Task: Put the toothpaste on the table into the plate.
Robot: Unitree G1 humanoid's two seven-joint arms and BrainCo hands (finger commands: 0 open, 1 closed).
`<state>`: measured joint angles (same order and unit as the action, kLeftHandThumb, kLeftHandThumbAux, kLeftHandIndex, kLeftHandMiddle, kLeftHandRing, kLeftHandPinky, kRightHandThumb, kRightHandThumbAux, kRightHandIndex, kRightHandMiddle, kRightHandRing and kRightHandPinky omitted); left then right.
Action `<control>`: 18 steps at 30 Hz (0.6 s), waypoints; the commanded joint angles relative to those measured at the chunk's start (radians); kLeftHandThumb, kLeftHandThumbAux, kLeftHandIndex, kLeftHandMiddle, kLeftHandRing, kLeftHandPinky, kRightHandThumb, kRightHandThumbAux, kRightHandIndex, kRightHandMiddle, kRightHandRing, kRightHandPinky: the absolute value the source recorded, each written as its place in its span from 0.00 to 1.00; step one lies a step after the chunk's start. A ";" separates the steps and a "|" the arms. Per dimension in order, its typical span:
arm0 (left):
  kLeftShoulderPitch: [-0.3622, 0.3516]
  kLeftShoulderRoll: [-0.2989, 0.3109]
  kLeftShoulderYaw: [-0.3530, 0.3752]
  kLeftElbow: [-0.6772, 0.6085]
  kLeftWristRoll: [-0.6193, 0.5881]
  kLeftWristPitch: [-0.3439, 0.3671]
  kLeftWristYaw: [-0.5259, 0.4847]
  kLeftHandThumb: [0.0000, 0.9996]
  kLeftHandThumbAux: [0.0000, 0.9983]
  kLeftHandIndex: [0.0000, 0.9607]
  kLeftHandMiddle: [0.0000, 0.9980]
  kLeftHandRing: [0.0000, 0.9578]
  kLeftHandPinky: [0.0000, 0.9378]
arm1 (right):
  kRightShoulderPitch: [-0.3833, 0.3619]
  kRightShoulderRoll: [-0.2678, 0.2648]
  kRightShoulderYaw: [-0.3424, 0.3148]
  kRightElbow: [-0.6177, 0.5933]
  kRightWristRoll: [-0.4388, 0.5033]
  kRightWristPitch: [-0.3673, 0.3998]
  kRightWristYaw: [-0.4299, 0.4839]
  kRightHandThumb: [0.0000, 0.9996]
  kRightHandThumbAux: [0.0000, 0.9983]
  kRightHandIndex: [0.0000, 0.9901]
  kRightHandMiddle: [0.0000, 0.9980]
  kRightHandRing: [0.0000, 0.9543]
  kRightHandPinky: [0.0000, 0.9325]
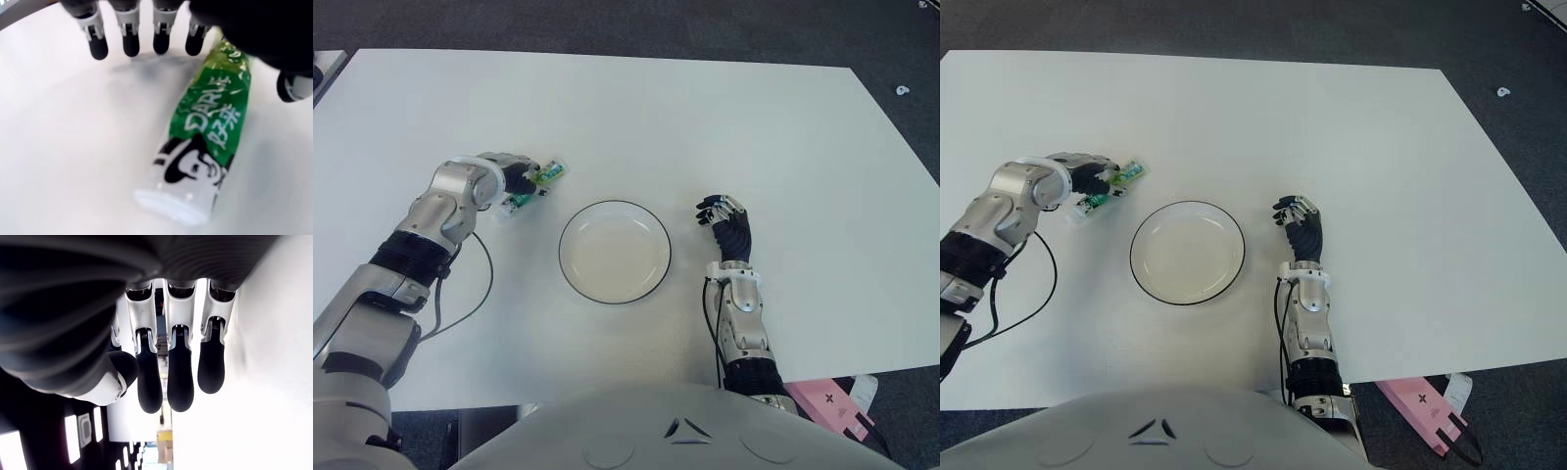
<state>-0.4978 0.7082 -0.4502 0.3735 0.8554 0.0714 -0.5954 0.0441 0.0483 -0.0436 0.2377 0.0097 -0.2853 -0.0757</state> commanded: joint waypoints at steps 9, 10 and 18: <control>0.174 -0.064 -0.091 -0.028 -0.006 0.032 -0.055 0.27 0.23 0.00 0.00 0.00 0.00 | 0.062 0.004 -0.001 0.026 -0.008 0.029 -0.004 0.71 0.73 0.43 0.52 0.56 0.58; 0.186 -0.069 -0.094 -0.039 -0.002 0.043 -0.050 0.27 0.22 0.00 0.00 0.00 0.00 | 0.063 0.003 -0.001 0.026 -0.008 0.027 -0.004 0.71 0.73 0.43 0.52 0.56 0.58; 0.312 -0.117 -0.108 -0.150 0.050 0.166 0.039 0.27 0.21 0.00 0.00 0.00 0.00 | 0.071 0.000 0.000 0.018 -0.017 0.020 -0.010 0.71 0.73 0.43 0.52 0.56 0.57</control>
<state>-0.3843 0.6768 -0.4547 0.2271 0.9040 0.2144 -0.5292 0.0639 0.0477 -0.0444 0.2227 0.0070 -0.3065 -0.0759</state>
